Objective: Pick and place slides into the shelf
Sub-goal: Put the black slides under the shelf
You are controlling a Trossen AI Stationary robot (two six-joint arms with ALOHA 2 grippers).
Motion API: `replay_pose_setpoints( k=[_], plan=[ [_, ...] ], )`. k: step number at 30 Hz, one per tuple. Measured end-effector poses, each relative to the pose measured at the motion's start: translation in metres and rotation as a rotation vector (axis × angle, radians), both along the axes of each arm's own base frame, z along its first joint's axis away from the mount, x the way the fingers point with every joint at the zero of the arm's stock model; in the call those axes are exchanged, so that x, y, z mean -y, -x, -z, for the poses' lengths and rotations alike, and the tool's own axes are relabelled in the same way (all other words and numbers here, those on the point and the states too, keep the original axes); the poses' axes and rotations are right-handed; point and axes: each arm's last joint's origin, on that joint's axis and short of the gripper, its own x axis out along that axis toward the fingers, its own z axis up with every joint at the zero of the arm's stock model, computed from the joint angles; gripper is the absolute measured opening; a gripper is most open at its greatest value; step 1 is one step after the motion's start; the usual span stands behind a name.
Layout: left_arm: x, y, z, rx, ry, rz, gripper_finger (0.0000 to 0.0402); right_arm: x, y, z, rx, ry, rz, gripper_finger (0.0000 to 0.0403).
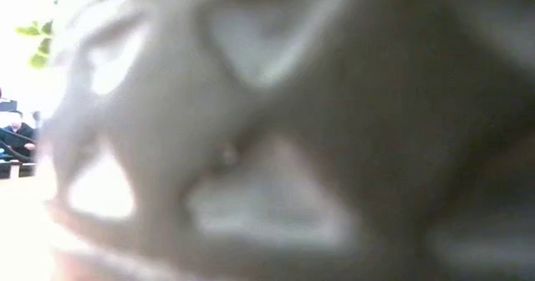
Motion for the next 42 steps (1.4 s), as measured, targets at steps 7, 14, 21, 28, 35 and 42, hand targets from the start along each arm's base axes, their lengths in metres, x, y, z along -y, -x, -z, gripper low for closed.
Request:
replay_pose_setpoints(
  k=[7, 14, 21, 28, 35, 42],
  plan=[
    [0.0, 0.0, 0.0, 0.0, -0.001, 0.0, 0.0018, 0.011, -0.007, 0.027, -0.067, 0.006, 0.039, 0.0003],
    [0.0, 0.0, 0.0, 0.0, -0.001, 0.001, 0.0027, 0.033, -0.008, 0.036, -0.107, 0.03, 0.113, 0.0002],
    [0.0, 0.0, 0.0, -0.002, -0.002, 0.001, 0.0018, 0.068, 0.005, 0.028, -0.197, 0.129, 0.277, 0.0001],
    [0.0, 0.0, 0.0, -0.004, -0.002, 0.001, 0.0015, 0.099, 0.012, 0.016, -0.194, 0.133, 0.335, 0.0001],
    [0.0, 0.0, 0.0, -0.005, -0.002, 0.0, 0.0025, 0.109, 0.018, 0.017, -0.242, 0.137, 0.354, 0.0001],
    [0.0, 0.0, 0.0, -0.005, -0.002, 0.0, 0.0016, 0.087, 0.02, 0.017, -0.272, 0.14, 0.331, 0.0001]
  ],
)
